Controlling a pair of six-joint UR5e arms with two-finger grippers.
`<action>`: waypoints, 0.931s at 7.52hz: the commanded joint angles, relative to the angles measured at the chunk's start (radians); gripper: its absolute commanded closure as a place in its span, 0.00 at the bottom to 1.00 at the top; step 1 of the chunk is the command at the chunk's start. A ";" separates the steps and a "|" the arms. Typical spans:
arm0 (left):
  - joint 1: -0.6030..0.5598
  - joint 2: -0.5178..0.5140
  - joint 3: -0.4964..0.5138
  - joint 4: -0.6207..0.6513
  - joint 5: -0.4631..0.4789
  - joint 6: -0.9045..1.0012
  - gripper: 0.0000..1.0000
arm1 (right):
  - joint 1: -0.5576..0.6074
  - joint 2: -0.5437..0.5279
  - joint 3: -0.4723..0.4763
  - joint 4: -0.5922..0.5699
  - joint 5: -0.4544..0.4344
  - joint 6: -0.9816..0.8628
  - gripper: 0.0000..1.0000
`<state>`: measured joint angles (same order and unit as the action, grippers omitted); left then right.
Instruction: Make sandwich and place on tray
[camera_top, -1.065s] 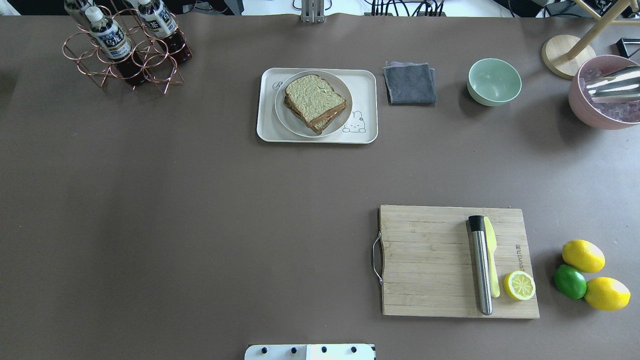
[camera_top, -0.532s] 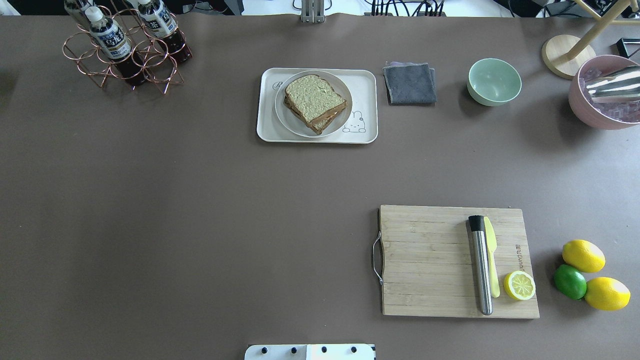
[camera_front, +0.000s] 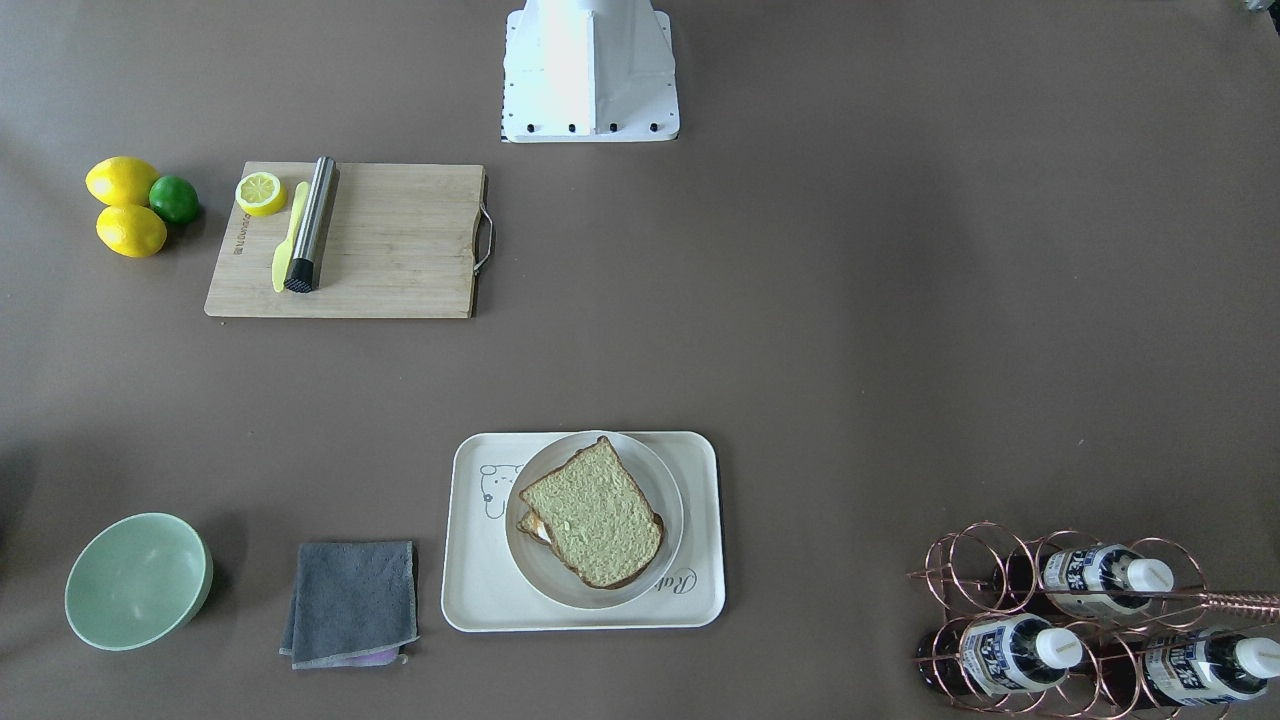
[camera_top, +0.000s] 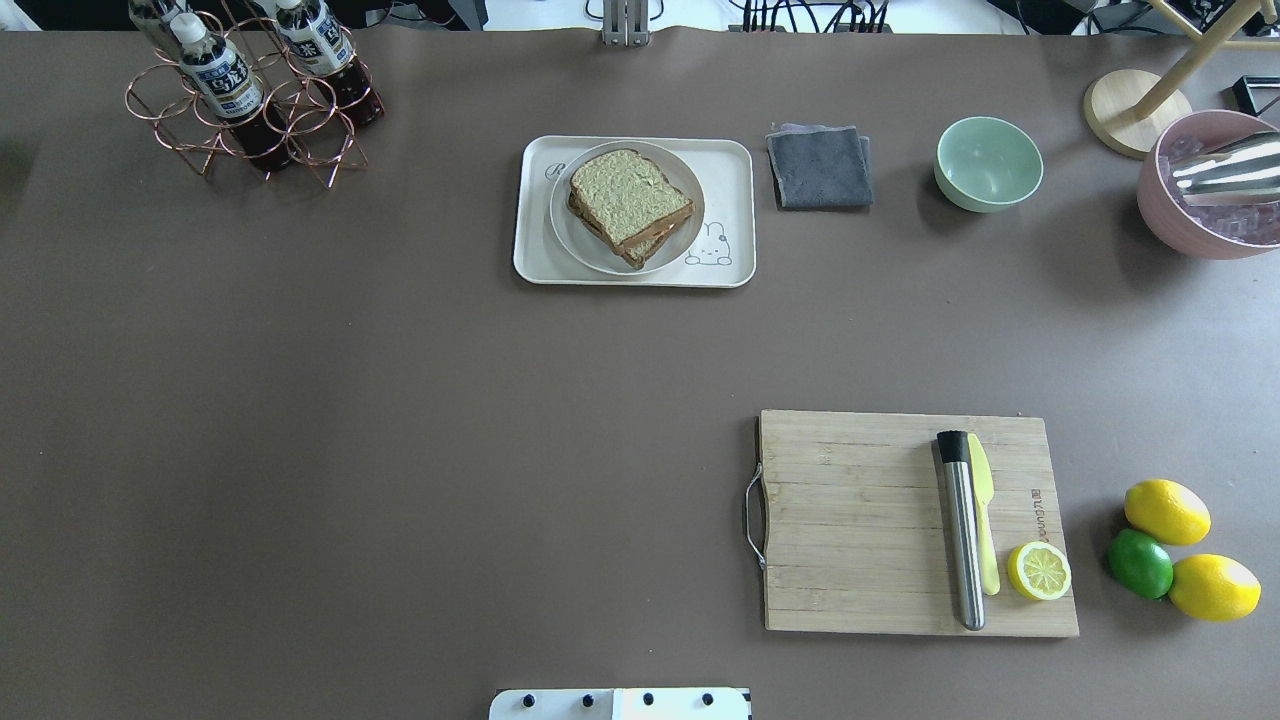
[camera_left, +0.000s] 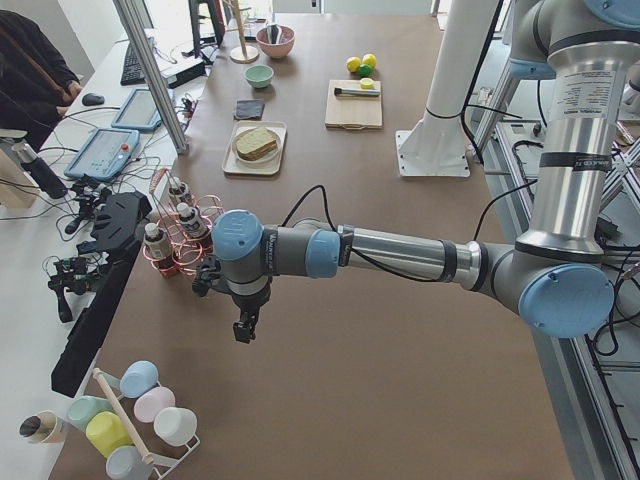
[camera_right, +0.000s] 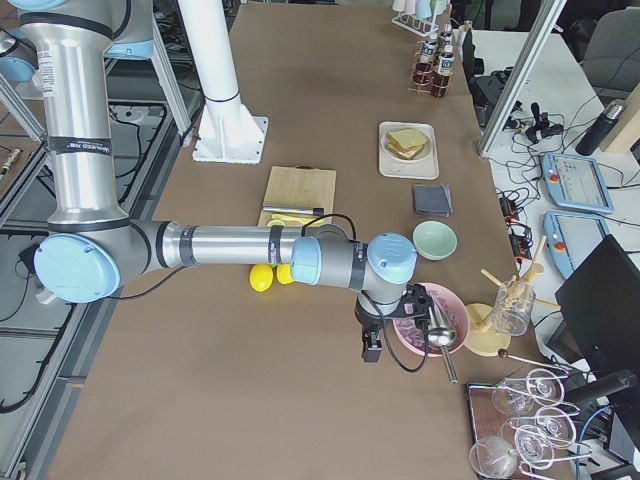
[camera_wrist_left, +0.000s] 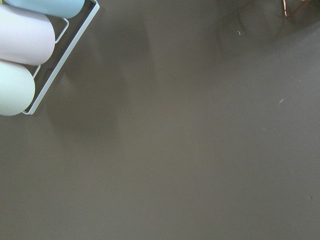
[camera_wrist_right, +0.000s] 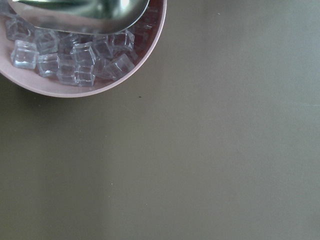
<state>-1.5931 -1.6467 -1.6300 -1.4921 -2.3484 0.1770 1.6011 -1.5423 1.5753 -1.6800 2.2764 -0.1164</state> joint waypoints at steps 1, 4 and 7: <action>0.004 0.016 0.002 0.004 0.000 0.003 0.02 | 0.028 -0.041 0.006 0.010 0.028 -0.019 0.00; 0.004 0.028 0.004 0.001 -0.002 -0.001 0.02 | 0.018 -0.003 0.089 0.003 0.074 0.129 0.00; 0.004 0.031 0.001 0.001 -0.003 -0.001 0.02 | -0.068 -0.001 0.124 0.011 0.071 0.240 0.00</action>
<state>-1.5892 -1.6171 -1.6271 -1.4908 -2.3506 0.1765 1.5780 -1.5459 1.6829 -1.6728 2.3488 0.0579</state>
